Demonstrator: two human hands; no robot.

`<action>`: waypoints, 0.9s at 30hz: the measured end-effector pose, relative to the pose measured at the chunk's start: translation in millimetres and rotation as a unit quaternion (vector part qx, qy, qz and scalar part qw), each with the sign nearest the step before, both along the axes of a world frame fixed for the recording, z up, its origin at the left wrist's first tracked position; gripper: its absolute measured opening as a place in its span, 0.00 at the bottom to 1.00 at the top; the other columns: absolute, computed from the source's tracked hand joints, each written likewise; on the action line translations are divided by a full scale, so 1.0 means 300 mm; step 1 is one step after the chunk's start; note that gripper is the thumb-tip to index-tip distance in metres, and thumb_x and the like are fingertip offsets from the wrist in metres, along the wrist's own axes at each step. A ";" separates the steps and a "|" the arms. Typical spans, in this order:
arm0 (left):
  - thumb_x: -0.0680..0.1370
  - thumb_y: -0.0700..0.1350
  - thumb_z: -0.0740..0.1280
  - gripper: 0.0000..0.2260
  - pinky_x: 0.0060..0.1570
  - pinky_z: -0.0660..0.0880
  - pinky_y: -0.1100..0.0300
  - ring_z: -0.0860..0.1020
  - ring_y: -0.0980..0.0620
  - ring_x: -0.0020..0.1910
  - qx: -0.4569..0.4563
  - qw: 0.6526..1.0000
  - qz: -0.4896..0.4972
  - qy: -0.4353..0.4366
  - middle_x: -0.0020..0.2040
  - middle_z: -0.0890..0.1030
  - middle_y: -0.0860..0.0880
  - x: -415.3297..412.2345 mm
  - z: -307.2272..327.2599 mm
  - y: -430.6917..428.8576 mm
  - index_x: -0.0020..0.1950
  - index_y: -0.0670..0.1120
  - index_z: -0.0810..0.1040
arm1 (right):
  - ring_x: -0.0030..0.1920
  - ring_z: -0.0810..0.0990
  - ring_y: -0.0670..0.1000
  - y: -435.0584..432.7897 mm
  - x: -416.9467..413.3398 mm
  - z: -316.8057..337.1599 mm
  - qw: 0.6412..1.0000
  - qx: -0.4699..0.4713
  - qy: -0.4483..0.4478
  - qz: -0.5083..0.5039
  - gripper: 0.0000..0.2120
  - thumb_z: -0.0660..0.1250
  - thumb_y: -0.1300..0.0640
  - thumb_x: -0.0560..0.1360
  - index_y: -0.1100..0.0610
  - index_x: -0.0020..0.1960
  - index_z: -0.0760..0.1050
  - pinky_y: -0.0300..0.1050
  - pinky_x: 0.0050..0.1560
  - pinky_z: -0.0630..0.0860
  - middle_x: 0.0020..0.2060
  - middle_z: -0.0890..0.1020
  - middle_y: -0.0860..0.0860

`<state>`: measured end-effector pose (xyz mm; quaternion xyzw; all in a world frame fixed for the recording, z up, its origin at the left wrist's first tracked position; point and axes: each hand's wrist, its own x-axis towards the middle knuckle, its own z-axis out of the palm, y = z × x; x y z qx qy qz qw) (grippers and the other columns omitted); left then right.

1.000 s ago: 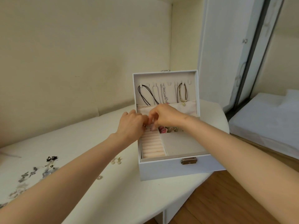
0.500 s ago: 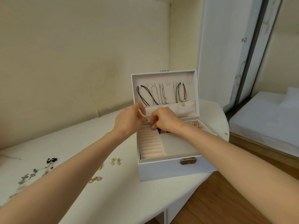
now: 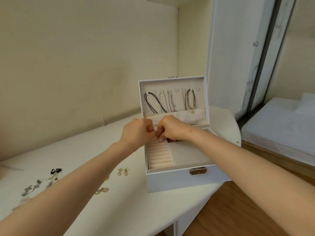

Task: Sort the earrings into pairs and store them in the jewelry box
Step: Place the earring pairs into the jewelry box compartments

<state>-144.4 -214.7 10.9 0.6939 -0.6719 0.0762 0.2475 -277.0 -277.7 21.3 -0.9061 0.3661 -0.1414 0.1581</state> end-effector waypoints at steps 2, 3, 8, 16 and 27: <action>0.76 0.51 0.64 0.08 0.42 0.69 0.57 0.77 0.46 0.50 -0.011 0.997 0.001 -0.078 0.48 0.81 0.48 -0.004 -0.016 -0.003 0.48 0.48 0.79 | 0.30 0.77 0.43 -0.004 0.003 -0.001 1.000 0.016 -0.016 -0.009 0.07 0.74 0.65 0.68 0.61 0.46 0.83 0.35 0.33 0.77 0.36 0.80 0.52; 0.77 0.50 0.63 0.08 0.41 0.67 0.58 0.76 0.45 0.51 -0.019 0.994 -0.001 -0.107 0.49 0.81 0.47 -0.005 -0.022 -0.005 0.50 0.49 0.79 | 0.35 0.79 0.47 -0.008 0.005 -0.005 0.999 0.022 -0.033 -0.017 0.07 0.74 0.67 0.68 0.61 0.45 0.83 0.40 0.37 0.80 0.39 0.81 0.54; 0.76 0.43 0.62 0.08 0.40 0.61 0.58 0.76 0.43 0.49 -0.067 0.981 -0.017 -0.181 0.45 0.81 0.45 -0.008 -0.039 -0.015 0.51 0.48 0.80 | 0.47 0.80 0.50 -0.029 0.005 -0.012 0.995 0.042 -0.081 -0.039 0.08 0.73 0.68 0.67 0.61 0.46 0.84 0.42 0.53 0.76 0.45 0.84 0.56; 0.57 0.39 0.77 0.10 0.27 0.63 0.59 0.75 0.44 0.27 -0.099 0.969 -0.020 -0.228 0.25 0.76 0.49 0.016 -0.050 -0.033 0.27 0.47 0.77 | 0.45 0.77 0.47 -0.024 0.036 -0.006 0.992 0.085 -0.074 -0.056 0.09 0.73 0.67 0.68 0.63 0.48 0.82 0.38 0.50 0.73 0.47 0.84 0.57; 0.77 0.44 0.61 0.09 0.48 0.65 0.58 0.72 0.46 0.56 0.030 0.980 -0.022 -0.195 0.53 0.79 0.49 0.012 -0.028 -0.025 0.52 0.47 0.80 | 0.47 0.77 0.50 -0.039 0.043 0.002 0.995 0.053 -0.009 -0.088 0.09 0.70 0.65 0.71 0.66 0.50 0.81 0.43 0.51 0.75 0.50 0.83 0.58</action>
